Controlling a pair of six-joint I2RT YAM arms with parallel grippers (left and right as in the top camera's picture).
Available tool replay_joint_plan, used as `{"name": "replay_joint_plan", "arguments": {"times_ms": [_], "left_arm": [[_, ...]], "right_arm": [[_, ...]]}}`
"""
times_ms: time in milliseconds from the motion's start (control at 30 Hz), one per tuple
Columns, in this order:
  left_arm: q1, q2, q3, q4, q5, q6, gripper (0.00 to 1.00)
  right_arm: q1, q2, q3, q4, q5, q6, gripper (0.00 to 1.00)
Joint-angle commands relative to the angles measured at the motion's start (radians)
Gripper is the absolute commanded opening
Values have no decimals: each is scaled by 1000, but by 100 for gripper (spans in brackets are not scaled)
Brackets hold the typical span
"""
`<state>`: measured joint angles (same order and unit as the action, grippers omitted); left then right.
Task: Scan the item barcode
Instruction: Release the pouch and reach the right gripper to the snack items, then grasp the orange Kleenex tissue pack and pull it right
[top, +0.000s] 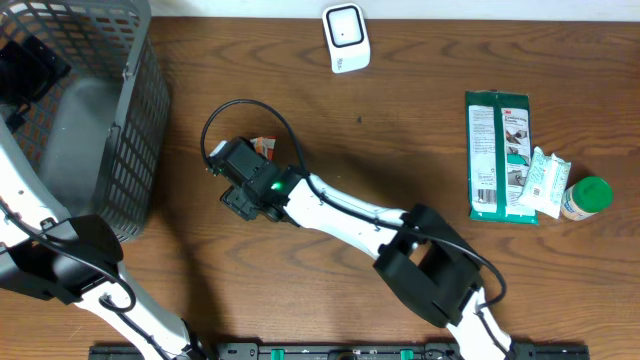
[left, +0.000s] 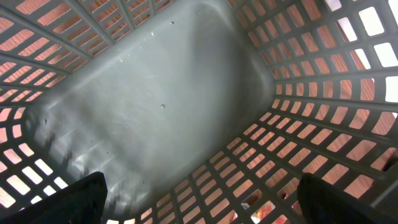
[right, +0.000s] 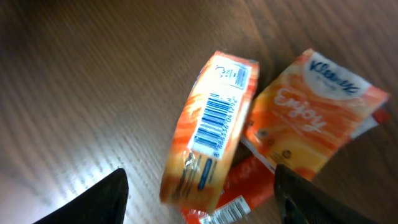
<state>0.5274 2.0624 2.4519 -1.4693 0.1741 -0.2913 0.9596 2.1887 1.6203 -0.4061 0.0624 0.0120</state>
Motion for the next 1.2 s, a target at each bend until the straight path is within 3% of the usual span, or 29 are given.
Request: {"name": "replay_joint_plan", "arguments": {"times_ms": [0,200,400,567,800,1167], "left_arm": [[0,-22,17,-3,-2,-1,98],[0,-22,17,-3,-2,-1,98],[0,-22,17,-4,-2,-1,98],[0,-22,17,-3,-2,-1,98],[0,-22,17,-3,-2,-1,98],[0,-22,17,-4,-2,-1,98]], "right_arm": [[5,27,13,7,8,-13,64],[4,28,13,14,8,20,50],[5,50,8,29,8,69,45],[1,34,8,23,10,69,15],[-33,-111,8,-104,8,69,13],[-233,-211,0,-502,-35,102,7]]}}
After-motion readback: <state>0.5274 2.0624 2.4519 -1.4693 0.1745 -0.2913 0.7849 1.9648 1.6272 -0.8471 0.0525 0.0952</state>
